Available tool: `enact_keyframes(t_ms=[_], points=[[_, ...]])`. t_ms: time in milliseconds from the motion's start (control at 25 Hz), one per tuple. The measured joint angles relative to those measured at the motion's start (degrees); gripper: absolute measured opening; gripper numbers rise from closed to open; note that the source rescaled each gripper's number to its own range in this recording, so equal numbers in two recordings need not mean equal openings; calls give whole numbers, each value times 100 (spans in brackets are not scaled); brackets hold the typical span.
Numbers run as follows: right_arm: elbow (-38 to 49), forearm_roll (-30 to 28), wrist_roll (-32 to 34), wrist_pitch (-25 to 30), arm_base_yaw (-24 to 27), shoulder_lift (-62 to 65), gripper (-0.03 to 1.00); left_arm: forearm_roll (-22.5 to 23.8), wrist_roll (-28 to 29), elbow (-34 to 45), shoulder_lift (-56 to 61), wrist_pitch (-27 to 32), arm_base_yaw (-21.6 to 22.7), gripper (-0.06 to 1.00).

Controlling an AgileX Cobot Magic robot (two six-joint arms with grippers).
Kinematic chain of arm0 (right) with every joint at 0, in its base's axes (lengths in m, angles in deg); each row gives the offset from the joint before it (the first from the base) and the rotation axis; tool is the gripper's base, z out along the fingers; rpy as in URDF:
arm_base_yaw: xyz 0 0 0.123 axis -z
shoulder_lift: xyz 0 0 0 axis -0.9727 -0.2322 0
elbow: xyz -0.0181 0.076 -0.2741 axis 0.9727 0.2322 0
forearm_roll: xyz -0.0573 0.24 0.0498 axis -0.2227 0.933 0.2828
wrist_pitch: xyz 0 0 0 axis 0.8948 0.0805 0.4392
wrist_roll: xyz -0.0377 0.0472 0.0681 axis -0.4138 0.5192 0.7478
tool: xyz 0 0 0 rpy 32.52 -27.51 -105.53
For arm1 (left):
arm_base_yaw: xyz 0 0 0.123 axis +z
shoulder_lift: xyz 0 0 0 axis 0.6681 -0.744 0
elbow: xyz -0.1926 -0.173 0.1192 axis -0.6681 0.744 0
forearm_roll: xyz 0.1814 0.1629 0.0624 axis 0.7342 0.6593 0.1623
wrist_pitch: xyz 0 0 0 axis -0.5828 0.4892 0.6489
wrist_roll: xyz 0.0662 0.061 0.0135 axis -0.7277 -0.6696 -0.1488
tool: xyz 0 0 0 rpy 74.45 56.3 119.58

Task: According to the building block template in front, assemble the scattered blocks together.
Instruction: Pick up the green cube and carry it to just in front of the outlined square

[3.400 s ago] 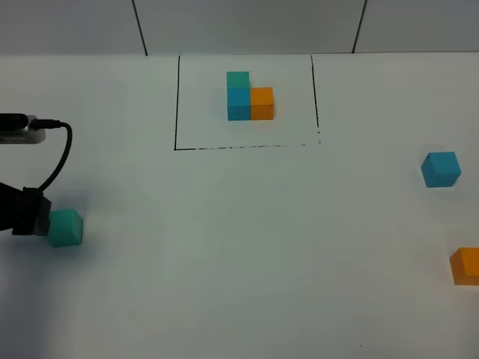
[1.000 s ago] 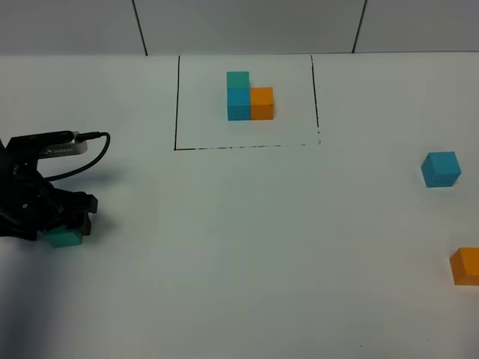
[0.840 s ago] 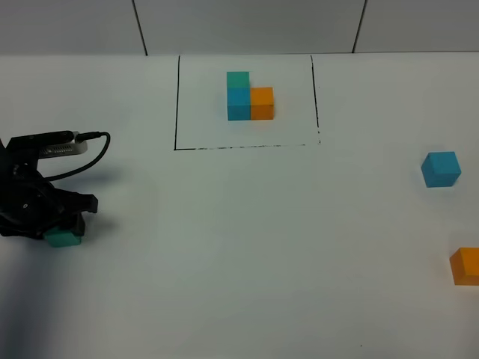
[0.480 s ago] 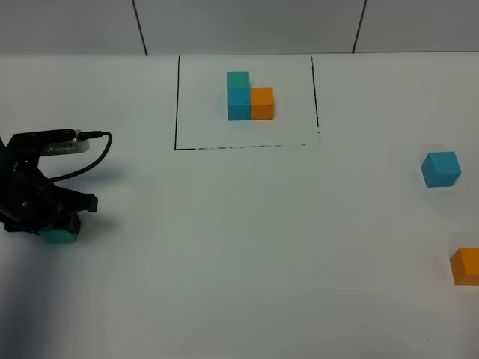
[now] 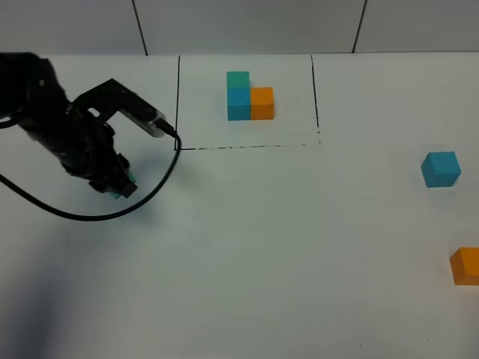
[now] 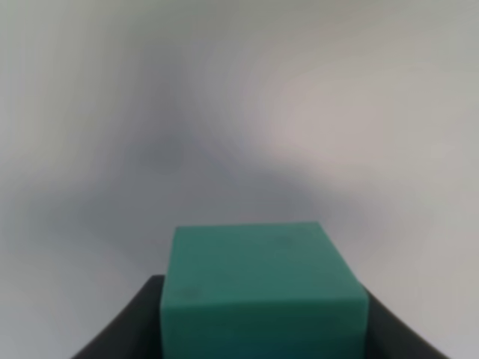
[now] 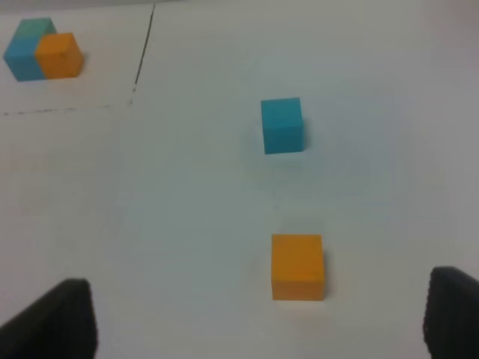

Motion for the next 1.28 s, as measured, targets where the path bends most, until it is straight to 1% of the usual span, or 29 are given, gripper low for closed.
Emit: enact_keyframes(t_ms=[120, 320, 440, 560, 720, 800, 1080, 1280], points=[[0, 0, 0, 0, 0, 0, 77, 137, -328, -783, -539, 487, -418, 1], [0, 0, 0, 0, 0, 0, 77, 729, -435, -2086, -1456, 1202, -1053, 1], [0, 0, 0, 0, 0, 0, 77, 1072, -626, -2821, -1947, 1573, -1347, 1], [0, 0, 0, 0, 0, 0, 77, 1117, -939, -3383, -2336, 1815, -1557, 1], [0, 0, 0, 0, 0, 0, 77, 1115, -1515, -3797, -2606, 1866, -1717, 1], [0, 0, 0, 0, 0, 0, 77, 1088, -1660, -3907, -2697, 1835, -1737, 1], [0, 0, 0, 0, 0, 0, 77, 1026, -1735, -3938, -2857, 1431, -1737, 1], [0, -5, 20, 0, 0, 0, 77, 893, -1754, -3945, -2934, 1165, -1737, 1]])
